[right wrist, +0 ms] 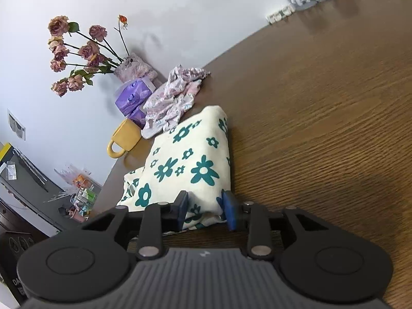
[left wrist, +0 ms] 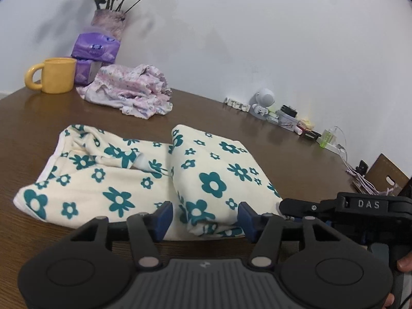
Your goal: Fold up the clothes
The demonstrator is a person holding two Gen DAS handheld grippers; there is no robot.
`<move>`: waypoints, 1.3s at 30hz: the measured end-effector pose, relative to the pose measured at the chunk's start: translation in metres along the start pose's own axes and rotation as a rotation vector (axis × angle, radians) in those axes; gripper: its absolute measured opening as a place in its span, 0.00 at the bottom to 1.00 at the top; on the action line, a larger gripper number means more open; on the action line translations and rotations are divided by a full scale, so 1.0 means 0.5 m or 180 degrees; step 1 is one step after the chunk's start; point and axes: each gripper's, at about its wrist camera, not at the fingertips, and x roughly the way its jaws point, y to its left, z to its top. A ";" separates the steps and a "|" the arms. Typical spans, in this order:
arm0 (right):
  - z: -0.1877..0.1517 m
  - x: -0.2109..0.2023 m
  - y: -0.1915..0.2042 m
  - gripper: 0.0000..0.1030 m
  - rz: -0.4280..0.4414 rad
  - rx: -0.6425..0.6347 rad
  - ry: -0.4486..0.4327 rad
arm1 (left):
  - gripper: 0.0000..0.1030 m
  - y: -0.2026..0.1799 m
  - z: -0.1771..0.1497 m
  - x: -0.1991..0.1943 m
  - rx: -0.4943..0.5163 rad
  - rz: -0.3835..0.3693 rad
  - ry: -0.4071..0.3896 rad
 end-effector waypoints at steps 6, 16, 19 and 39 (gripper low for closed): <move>-0.002 -0.021 0.008 0.37 0.0020 -0.0101 -0.0070 | 0.54 -0.025 -0.006 -0.022 0.0519 0.0064 0.0019; -0.047 -0.024 0.075 0.37 -0.0448 -0.1293 0.0139 | 0.43 -0.050 -0.023 0.008 0.1055 0.0308 0.0154; -0.044 -0.009 0.076 0.36 -0.0498 -0.1277 0.0080 | 0.38 -0.057 -0.022 0.008 0.1140 0.0362 0.0109; -0.034 0.012 0.055 0.31 -0.0366 -0.1006 0.0075 | 0.50 -0.046 -0.009 -0.011 0.1122 0.0175 0.0010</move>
